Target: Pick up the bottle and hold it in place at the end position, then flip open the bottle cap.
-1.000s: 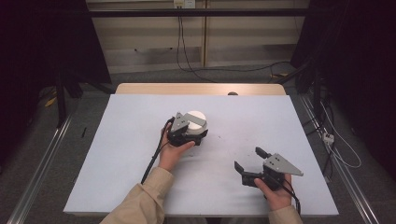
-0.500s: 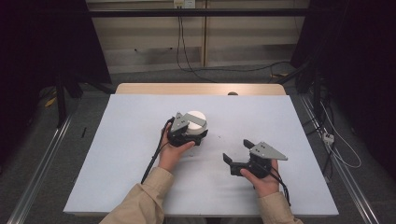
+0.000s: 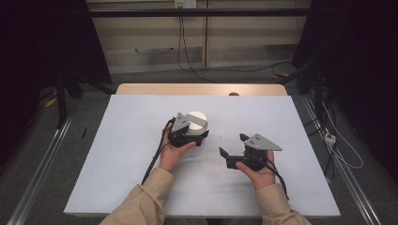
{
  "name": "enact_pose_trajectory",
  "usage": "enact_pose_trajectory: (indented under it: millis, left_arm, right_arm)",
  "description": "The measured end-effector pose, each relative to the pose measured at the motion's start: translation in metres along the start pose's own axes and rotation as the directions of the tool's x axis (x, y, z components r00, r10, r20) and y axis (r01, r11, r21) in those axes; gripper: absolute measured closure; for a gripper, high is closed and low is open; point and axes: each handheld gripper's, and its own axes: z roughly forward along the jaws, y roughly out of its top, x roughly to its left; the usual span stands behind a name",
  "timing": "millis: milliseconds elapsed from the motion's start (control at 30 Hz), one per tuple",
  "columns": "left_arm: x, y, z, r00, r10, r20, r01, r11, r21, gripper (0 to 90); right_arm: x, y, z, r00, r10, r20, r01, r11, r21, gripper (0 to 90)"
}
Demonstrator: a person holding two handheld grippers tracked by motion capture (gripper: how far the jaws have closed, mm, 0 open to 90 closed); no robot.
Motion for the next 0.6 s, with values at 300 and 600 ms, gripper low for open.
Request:
enact_pose_trajectory:
  millis: [300,600]
  left_arm:
    - [0.0,0.0,0.0,1.0,-0.005,0.001,0.005,1.0,-0.001,18.5]
    - [0.0,0.0,0.0,1.0,-0.006,0.003,0.006,1.0,0.001,18.4]
  right_arm:
    - [-0.002,0.004,0.006,0.9999,-0.008,0.007,0.008,1.0,0.01,7.1]
    - [-0.001,0.011,0.01,0.9998,-0.015,-0.014,0.015,1.0,0.015,16.8]
